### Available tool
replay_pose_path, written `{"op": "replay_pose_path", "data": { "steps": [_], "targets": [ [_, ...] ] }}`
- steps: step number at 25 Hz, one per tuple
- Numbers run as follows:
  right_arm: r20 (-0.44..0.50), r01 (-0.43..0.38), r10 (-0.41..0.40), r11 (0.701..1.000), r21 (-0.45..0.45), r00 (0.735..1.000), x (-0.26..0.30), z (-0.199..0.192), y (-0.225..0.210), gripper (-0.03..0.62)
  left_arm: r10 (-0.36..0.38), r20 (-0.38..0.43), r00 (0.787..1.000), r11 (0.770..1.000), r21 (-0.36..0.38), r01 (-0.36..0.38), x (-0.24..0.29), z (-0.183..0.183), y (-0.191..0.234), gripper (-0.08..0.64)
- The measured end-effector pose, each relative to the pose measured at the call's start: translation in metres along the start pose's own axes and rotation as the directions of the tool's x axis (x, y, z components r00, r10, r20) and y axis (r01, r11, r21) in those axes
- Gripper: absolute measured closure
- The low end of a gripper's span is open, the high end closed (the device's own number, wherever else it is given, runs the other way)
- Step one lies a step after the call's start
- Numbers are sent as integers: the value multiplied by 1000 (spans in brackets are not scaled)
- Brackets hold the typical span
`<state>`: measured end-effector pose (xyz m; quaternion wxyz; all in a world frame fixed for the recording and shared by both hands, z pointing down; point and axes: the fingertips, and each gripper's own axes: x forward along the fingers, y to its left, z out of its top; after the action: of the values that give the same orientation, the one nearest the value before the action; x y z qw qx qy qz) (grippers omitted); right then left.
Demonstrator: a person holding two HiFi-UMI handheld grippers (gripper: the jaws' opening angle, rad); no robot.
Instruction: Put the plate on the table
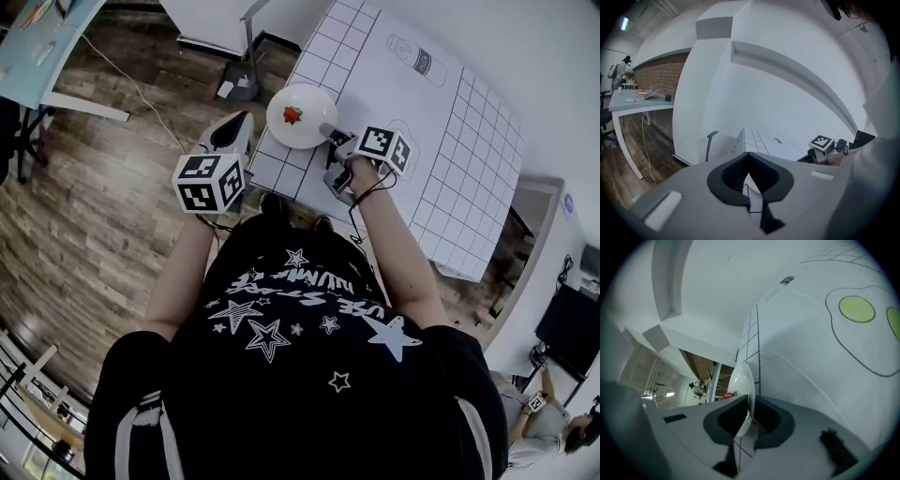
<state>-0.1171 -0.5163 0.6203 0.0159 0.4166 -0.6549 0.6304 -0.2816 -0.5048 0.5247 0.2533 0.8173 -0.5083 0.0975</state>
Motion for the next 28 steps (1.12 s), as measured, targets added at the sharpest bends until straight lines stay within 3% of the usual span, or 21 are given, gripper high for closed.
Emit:
{"op": "replay_pose_path", "data": {
  "steps": [7,10,18,28],
  "targets": [
    [37,63,-62,998,-11,997,-1,3,-2,547,-19,16,1000,1000,21,18,3,8,3,551],
    [44,81,-79,996,-24,996,-2,5,-3,494,-26,16,1000,999,20,25,5,9,3,551],
    [92,32,-35,999,25,995,-6,22,0,497,-43,17,999,999,11,43,14,11,0,551],
    [105,74,-67,996,-59,992,-13,35,-7,478,-21,23,1000,1000,14,21,16,12,-4,551]
  ]
}}
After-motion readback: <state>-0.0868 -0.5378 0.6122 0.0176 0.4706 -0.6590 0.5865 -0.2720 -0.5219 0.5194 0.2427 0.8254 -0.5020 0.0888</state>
